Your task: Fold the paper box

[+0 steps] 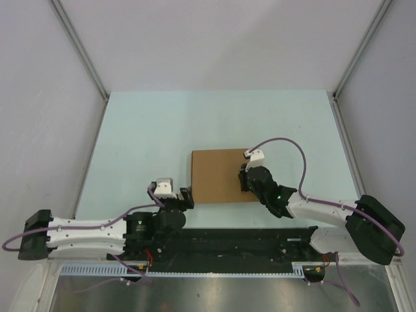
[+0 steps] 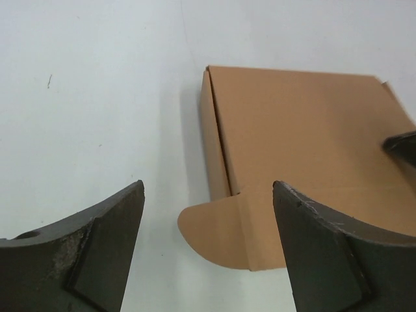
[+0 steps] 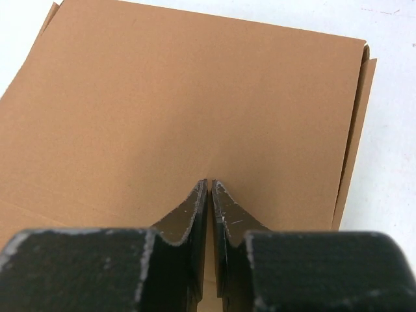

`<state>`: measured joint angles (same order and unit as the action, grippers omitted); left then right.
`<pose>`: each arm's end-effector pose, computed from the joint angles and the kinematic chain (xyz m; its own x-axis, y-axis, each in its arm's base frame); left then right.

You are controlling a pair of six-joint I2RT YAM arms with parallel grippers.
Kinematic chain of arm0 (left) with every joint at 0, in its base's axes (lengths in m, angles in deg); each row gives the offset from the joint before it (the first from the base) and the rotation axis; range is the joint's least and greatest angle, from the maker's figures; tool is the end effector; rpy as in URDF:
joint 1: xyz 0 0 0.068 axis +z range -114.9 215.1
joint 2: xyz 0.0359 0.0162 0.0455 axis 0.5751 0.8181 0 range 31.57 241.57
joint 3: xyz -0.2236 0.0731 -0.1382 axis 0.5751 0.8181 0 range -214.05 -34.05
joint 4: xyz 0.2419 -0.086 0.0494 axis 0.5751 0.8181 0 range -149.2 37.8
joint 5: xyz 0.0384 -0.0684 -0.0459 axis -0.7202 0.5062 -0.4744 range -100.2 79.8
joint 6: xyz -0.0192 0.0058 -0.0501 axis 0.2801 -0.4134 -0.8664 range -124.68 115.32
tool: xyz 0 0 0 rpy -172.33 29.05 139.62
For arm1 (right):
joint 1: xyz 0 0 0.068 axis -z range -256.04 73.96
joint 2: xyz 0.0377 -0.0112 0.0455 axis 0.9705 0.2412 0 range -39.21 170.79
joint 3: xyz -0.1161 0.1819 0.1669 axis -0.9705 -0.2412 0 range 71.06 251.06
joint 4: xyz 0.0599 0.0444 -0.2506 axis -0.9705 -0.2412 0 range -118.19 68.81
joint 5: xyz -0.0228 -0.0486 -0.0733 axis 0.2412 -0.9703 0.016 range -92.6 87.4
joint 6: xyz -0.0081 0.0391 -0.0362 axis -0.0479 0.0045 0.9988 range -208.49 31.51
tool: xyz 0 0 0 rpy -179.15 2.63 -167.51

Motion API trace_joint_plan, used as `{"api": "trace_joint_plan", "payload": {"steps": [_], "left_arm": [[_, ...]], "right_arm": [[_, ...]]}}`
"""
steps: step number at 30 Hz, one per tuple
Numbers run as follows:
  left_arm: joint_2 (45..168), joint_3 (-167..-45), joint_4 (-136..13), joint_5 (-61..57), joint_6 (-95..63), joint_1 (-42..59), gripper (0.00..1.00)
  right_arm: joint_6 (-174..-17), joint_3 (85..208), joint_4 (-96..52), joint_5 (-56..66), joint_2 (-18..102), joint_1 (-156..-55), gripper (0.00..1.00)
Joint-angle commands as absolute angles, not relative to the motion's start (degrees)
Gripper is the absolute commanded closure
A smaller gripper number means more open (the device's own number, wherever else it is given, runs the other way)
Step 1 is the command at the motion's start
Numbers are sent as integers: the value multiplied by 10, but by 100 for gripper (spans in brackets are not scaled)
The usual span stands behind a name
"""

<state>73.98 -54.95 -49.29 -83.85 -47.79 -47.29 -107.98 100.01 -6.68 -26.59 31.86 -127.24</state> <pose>0.0533 -0.1409 0.2138 -0.1670 -0.2028 -0.9649 0.0775 0.9729 -0.2179 0.1683 0.1863 0.1940 -0.4360 -0.0558 -0.8982 -0.3614 0.9249 0.1179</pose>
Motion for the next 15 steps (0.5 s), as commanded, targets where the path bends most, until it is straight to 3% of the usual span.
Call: {"api": "trace_joint_plan", "payload": {"steps": [1, 4, 15], "left_arm": [[767, -521, -644, -739, -440, -406, 16], [811, -522, -690, -676, -433, -354, 16], [960, -532, -728, -627, -463, -327, 18]], "right_arm": [[-1089, 989, -59, -265, 322, -1273, 89], [-1089, 989, -62, -263, 327, -1272, 89], [-1102, 975, -72, -267, 336, -1272, 91]]}}
